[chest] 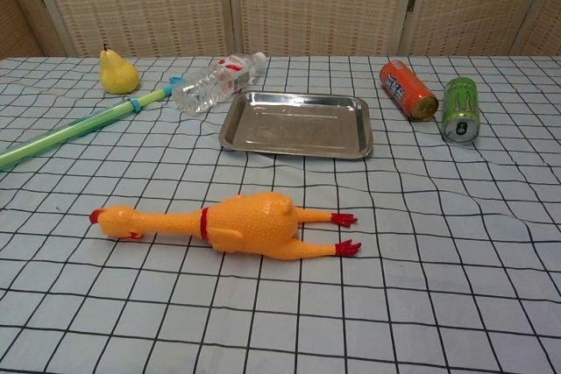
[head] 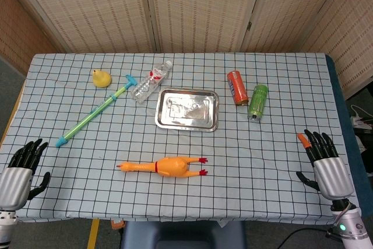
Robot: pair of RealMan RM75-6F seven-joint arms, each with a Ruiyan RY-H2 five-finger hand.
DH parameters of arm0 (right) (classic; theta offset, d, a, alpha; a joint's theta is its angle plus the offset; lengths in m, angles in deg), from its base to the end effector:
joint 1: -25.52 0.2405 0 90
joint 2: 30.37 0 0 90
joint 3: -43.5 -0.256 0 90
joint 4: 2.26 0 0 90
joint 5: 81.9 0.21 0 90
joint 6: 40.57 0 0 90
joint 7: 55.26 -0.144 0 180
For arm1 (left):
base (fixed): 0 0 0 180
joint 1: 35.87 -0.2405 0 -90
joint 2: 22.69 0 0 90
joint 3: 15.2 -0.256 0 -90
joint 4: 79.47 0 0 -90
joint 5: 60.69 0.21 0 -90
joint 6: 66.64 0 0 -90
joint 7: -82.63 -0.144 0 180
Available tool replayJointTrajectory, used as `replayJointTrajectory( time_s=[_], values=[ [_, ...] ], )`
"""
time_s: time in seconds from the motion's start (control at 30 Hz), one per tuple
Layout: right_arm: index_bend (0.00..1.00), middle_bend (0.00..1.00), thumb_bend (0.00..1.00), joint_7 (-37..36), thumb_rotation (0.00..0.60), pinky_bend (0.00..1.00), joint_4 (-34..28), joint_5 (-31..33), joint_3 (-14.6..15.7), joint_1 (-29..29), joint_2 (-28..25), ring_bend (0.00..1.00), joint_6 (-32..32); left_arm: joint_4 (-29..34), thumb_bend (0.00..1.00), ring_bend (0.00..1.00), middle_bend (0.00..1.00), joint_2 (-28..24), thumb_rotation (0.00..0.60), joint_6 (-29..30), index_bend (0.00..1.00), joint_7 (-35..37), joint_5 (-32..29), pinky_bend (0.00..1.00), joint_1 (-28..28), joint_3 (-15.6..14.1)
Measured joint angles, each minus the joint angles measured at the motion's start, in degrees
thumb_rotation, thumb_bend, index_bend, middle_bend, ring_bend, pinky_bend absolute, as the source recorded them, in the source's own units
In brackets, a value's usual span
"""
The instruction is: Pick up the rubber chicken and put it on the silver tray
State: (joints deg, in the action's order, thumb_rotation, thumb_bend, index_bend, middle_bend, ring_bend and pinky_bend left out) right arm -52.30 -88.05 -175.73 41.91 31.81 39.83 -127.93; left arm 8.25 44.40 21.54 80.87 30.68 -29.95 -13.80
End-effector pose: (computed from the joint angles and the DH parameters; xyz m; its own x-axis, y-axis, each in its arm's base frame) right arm -0.3006 -0.1835 0.1292 0.4550 0.0351 0.8898 -0.8759 -0.1625 0.4543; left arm -0.3055 0.1816 0.1478 0.4521 -0.0402 0.8911 0.8838 -0.1149 -0.4536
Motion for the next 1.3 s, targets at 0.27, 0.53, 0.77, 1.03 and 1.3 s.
replayJointTrajectory(
  time_s=[0.27,0.53,0.77,1.03,1.3],
  values=[
    [0.0,0.0,0.13,-0.89,0.6,0.0,-0.94,-0.34,0.21,-0.66,-1.0,0.0,-1.38,0.71,0.44,0.01,0.0,1.04,0.6,-1.38,0.0,-1.07,2.47,0.14,1.07,-1.18],
    [0.0,0.0,0.13,-1.04,0.6,0.0,-1.16,0.52,-0.13,-0.74,-1.3,0.0,-1.13,1.75,0.45,0.07,0.05,3.06,0.6,-4.96,0.0,-7.05,6.24,0.18,4.25,-1.87],
    [0.0,0.0,0.13,-0.98,0.6,0.0,-1.16,1.43,-0.39,-0.83,-1.29,0.0,-0.79,4.45,0.42,0.06,0.06,5.53,0.6,-14.38,0.0,-11.98,7.87,0.17,9.79,-1.84],
    [0.0,0.0,0.13,-0.82,0.6,0.0,-0.94,2.54,-0.57,-0.59,-1.27,0.0,0.48,6.12,0.39,0.05,0.05,9.99,0.6,-26.65,0.0,-16.83,3.23,0.17,16.64,-0.79],
    [0.0,0.0,0.13,-0.8,0.6,0.0,-0.96,3.59,-0.72,-0.23,-1.36,0.0,1.91,4.53,0.37,0.04,0.04,14.65,0.6,-31.74,0.0,-18.45,-1.63,0.17,21.28,1.19]
  ],
)
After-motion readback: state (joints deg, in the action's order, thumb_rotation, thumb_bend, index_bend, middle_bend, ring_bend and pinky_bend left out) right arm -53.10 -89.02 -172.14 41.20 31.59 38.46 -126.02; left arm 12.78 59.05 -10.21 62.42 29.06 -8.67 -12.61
